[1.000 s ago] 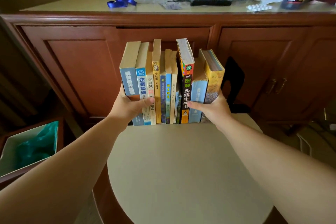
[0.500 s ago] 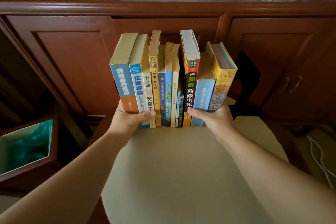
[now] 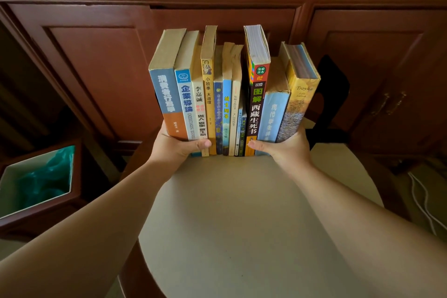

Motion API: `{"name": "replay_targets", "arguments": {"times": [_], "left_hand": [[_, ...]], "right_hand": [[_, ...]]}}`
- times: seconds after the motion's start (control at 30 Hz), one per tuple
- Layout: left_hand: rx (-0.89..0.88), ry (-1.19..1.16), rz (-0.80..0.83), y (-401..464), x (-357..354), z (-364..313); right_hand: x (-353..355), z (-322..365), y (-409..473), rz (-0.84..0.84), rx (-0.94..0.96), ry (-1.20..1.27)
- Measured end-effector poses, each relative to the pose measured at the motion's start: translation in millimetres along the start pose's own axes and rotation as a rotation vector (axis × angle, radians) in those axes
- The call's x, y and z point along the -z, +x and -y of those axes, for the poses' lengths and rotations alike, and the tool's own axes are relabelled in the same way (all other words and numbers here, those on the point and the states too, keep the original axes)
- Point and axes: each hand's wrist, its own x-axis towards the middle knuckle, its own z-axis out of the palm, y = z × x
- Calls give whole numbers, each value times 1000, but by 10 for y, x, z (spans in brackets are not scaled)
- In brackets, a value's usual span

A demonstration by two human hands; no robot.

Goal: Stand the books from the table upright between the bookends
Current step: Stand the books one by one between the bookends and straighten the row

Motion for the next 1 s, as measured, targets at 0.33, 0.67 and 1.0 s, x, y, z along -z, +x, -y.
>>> {"name": "replay_targets", "arguments": {"times": [0.33,0.67,1.0], "left_hand": [[16,42,-33,31,32,66],[31,69,-29,6,41,66],[84,206,-82,37,90,108]], "right_hand": [[-25,-28,35,-42,-5,-34],[-51,-31,-6,-119,-47,-4],[40,43,-28,-49,-78,-49]]}}
